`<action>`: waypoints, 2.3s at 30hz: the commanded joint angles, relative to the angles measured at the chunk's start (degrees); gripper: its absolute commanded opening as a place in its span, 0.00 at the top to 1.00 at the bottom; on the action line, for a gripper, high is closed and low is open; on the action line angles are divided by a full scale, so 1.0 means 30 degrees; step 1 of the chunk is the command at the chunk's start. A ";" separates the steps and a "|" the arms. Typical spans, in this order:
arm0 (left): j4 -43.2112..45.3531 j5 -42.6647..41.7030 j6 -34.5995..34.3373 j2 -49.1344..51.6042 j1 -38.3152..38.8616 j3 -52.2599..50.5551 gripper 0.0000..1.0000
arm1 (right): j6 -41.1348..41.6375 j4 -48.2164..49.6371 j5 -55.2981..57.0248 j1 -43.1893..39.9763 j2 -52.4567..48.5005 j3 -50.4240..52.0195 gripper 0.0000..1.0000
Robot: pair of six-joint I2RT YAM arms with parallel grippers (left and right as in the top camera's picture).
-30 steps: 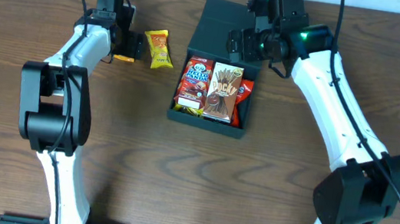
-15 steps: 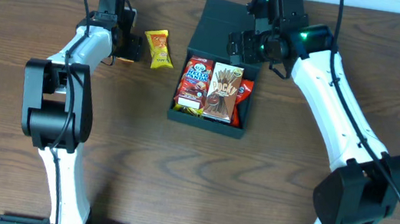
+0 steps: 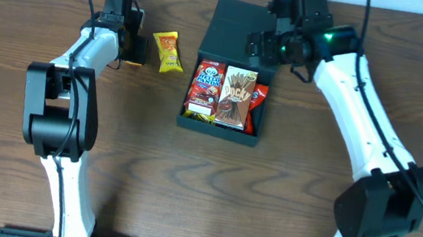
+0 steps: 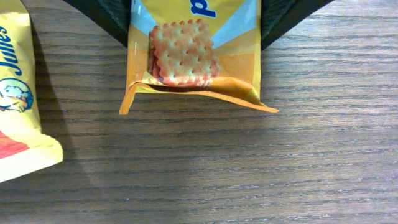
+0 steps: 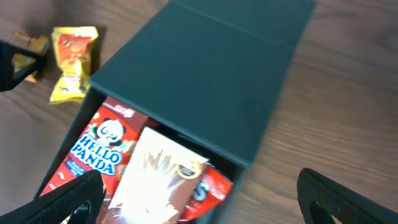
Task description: Pack container
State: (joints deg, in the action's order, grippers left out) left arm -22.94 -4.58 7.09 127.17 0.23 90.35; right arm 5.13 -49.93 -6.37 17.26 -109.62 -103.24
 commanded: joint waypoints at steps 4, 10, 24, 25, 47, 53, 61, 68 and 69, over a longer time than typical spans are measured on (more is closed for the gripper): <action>-0.0124 0.0036 -0.0896 0.0481 -0.0066 0.0066 0.48 | -0.0321 -0.0175 0.0204 -0.1064 0.1661 -0.0525 0.01; -0.0197 0.0029 -0.1749 0.0474 -0.0066 0.0066 0.52 | -0.0321 -0.0670 0.1071 -0.2106 0.2412 -0.0525 0.01; -0.1647 0.0036 -0.2812 0.0423 -0.0066 0.1268 0.57 | -0.0321 -0.1661 0.2514 -0.3920 0.3453 -0.0532 0.01; -0.1974 0.0036 -0.2812 0.0423 -0.0066 0.1603 0.57 | -0.0328 -0.1734 0.2798 -0.4007 0.3475 -0.0539 0.01; -1.0746 0.1377 -0.2900 0.0423 0.4277 1.2349 0.65 | -0.0743 -0.2739 0.3628 -0.7701 0.4153 -0.0554 0.01; -1.2167 0.0525 -0.5792 0.0430 0.7329 1.2509 0.67 | -0.0896 -0.2790 0.3628 -0.9216 0.4153 -0.0554 0.01; -1.4426 -0.0087 -0.6965 0.0430 1.0630 1.2502 0.66 | -0.1617 -0.2732 0.3614 -1.0630 0.4153 -0.0554 0.01; -1.4906 -0.0933 -0.7992 0.0503 1.2611 1.2131 0.67 | -0.1596 -0.2659 0.3446 -1.1453 0.4153 -0.0554 0.01; -1.4834 -0.0925 -0.8080 0.0510 1.2808 1.1970 0.66 | -0.1603 -0.2652 0.3322 -1.1533 0.4153 -0.0554 0.01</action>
State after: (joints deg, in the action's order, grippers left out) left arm -67.33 -6.26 -14.90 127.66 37.47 126.80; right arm 1.63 -58.02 3.88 -16.23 -98.70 -103.46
